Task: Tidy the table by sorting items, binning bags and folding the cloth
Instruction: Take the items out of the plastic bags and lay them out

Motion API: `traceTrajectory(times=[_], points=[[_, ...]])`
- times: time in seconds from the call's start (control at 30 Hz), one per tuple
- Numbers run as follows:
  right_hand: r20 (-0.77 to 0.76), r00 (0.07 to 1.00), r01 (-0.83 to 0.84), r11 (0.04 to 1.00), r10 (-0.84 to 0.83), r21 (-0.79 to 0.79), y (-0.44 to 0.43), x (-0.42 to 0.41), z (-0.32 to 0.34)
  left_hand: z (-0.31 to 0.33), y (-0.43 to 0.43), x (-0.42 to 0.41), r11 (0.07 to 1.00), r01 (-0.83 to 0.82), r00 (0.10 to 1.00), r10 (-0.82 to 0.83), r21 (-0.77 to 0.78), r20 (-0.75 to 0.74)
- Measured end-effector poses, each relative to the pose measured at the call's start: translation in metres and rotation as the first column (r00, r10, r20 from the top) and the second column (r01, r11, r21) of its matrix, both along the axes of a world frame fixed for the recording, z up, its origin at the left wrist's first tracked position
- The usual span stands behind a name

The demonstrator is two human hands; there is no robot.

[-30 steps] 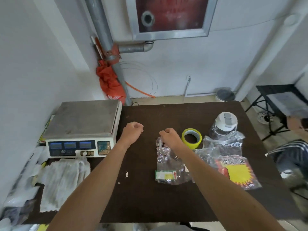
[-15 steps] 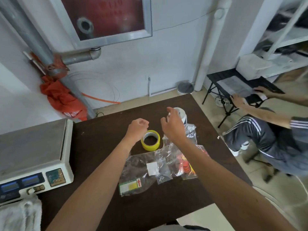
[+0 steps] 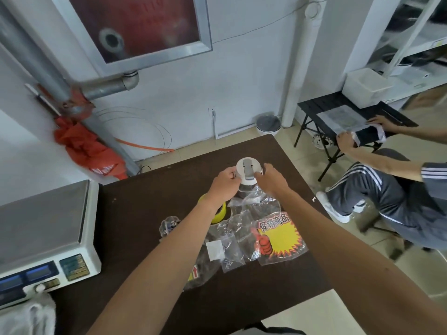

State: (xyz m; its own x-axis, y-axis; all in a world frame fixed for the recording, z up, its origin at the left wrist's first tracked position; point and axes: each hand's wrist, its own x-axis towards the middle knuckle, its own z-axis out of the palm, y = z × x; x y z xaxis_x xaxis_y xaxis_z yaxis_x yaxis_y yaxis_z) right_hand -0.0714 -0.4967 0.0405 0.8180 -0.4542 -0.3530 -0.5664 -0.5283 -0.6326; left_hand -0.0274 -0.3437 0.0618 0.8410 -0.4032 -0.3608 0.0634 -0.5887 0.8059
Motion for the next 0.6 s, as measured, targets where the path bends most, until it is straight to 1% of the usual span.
traceTrajectory(times=[0.1, 0.17, 0.23, 0.27, 0.37, 0.6], points=[[0.040, 0.999, -0.008, 1.000, 0.008, -0.013, 0.004, 0.002, 0.001, 0.001, -0.002, 0.002, 0.997, -0.052, 0.996, 0.048, -0.057, -0.081], [0.063, 0.998, -0.008, 1.000, 0.009, -0.021, 0.006, 0.004, 0.002, 0.004, 0.000, 0.003, 0.986, -0.119, 0.976, 0.095, -0.118, -0.194], [0.084, 0.996, -0.013, 1.000, 0.015, -0.016, 0.010, 0.007, 0.001, 0.006, 0.003, 0.005, 0.964, -0.205, 0.938, 0.144, -0.170, -0.314], [0.094, 0.995, -0.017, 1.000, 0.018, -0.020, 0.012, 0.008, 0.002, 0.006, 0.006, 0.006, 0.954, -0.235, 0.924, 0.160, -0.186, -0.346], [0.129, 0.991, -0.028, 0.999, 0.033, -0.044, 0.022, 0.012, 0.005, 0.006, 0.014, 0.007, 0.928, -0.304, 0.906, 0.211, -0.216, -0.367], [0.216, 0.974, -0.066, 0.997, 0.072, -0.037, 0.059, 0.026, 0.019, 0.013, 0.050, 0.015, 0.878, -0.403, 0.894, 0.317, -0.259, -0.317]])
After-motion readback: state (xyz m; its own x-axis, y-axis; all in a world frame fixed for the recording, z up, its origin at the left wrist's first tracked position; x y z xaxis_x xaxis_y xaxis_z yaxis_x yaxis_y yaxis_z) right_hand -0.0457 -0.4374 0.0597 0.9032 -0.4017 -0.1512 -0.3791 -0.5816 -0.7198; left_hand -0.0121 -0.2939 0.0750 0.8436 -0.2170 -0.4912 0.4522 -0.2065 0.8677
